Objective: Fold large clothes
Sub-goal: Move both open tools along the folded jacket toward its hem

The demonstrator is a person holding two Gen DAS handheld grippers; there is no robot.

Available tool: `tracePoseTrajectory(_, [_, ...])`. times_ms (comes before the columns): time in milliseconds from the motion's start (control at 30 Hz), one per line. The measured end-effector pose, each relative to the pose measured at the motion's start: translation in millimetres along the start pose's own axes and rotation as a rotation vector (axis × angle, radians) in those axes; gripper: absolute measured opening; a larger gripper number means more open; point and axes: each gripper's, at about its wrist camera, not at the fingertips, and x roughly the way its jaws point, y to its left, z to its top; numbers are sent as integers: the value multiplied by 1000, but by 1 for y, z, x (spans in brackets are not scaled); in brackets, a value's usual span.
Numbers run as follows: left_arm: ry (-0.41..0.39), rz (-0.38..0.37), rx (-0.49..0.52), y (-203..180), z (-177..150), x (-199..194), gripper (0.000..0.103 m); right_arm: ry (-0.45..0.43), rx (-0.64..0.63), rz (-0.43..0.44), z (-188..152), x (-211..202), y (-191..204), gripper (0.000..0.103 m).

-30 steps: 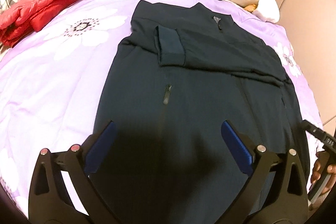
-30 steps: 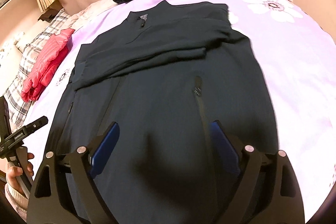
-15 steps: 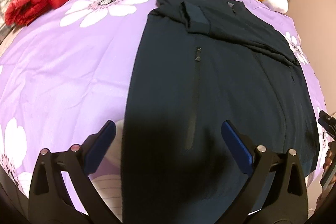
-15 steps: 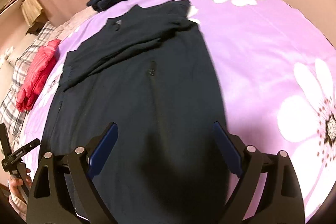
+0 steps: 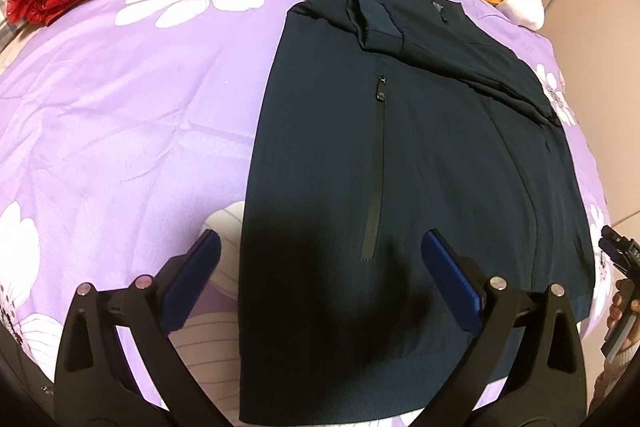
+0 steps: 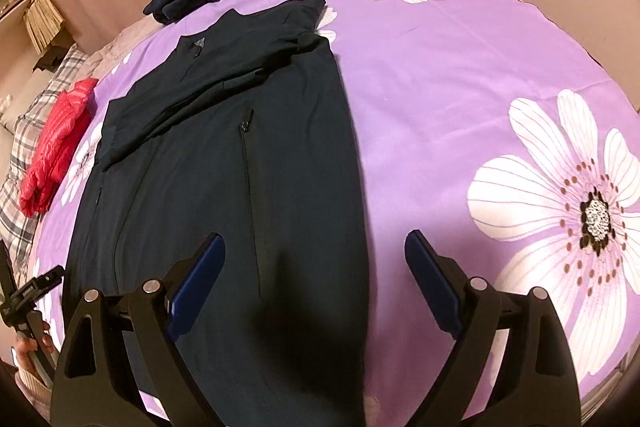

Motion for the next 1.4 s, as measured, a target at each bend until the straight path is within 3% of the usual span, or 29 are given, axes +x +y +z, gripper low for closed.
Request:
tracePoseTrajectory(433, [39, -61, -61, 16, -15, 6, 101, 54, 1, -5, -12, 3, -14, 92])
tracePoseTrajectory(567, [-5, -21, -19, 2, -9, 1, 101, 2, -35, -11, -9, 0, 1, 92])
tracePoseTrajectory(667, [-54, -21, 53, -25, 0, -3, 101, -16, -111, 32, -8, 3, 27, 92])
tracePoseTrajectory(767, [-50, -18, 160, -62, 5, 10, 101, -4, -239, 73, -14, 17, 68, 92])
tracePoseTrajectory(867, [-47, 33, 265, -98, 9, 32, 101, 15, -377, 51, -19, 41, 115, 92])
tracePoseTrajectory(1033, [-15, 100, 316, -124, 18, 65, 101, 43, -485, 29, -20, 80, 160, 92])
tracePoseTrajectory(1100, [23, 120, 319, -121, 13, 75, 101, 51, -516, -5, -26, 88, 166, 92])
tracePoseTrajectory(1167, [9, 114, 327, -115, 4, 72, 101, 53, -541, -19, -30, 90, 165, 92])
tracePoseTrajectory(1400, [-13, 73, 354, -96, -29, 52, 101, 81, -520, 11, -49, 72, 139, 94])
